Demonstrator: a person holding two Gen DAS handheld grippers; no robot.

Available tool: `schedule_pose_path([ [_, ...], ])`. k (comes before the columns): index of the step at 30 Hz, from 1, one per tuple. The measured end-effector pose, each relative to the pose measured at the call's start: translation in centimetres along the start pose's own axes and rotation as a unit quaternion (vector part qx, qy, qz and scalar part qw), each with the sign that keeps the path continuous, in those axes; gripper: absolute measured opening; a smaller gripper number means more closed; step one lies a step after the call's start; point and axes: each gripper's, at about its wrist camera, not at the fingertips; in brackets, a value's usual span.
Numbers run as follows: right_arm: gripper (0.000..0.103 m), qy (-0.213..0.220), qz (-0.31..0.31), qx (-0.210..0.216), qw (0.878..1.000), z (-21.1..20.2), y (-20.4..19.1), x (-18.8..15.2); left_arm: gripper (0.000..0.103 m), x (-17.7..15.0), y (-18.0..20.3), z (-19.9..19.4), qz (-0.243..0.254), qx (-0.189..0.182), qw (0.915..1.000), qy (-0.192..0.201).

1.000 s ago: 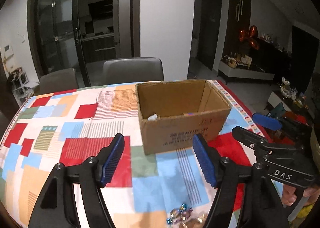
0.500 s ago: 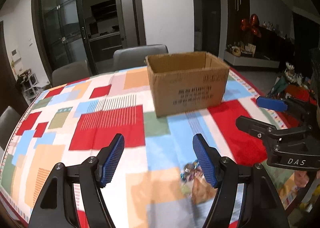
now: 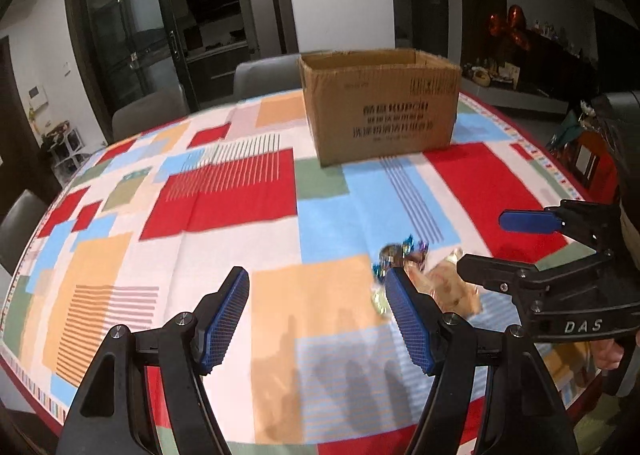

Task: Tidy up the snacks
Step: 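Move both tools back toward the gold biscuit bag and candies, then grasp the gold biscuit bag with the right tool while the left tool grasps the green candy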

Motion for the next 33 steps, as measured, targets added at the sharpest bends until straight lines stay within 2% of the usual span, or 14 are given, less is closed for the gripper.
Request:
schedule_pose_path([
  [7,0.077,-0.052,0.028,0.022,0.998,3.6,0.5,-1.5,0.070,-2.2,-0.3,1.7,-0.024,-0.006,0.9990,-0.038],
  [13,0.077,-0.071,0.029,0.011,0.997,5.6,0.4,-1.7,0.070,-3.0,-0.7,2.6,-0.033,-0.001,0.9982,-0.050],
  [19,0.076,-0.067,0.030,0.018,0.997,6.5,0.0,-1.7,0.070,-3.2,-0.7,3.3,-0.039,-0.005,0.9973,-0.061],
  [21,0.063,-0.061,0.029,0.022,0.997,6.6,-0.1,-2.0,0.070,-3.3,-0.7,3.5,-0.043,-0.008,0.9970,-0.064],
  [26,0.053,-0.049,0.034,0.028,0.998,6.2,-0.1,-2.4,0.069,-3.1,-0.4,3.8,-0.049,-0.017,0.9967,-0.063],
  [33,0.051,-0.020,0.057,0.005,0.998,4.0,0.8,-2.8,0.065,-2.9,0.6,4.6,-0.051,-0.043,0.9957,-0.065],
])
Point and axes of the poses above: each gripper's, at about its wrist camera, not at the fingertips, and z roughly the way its jaws point, y to its right, x to its top, and after that the axes turned 4 degrees about -x, right-handed
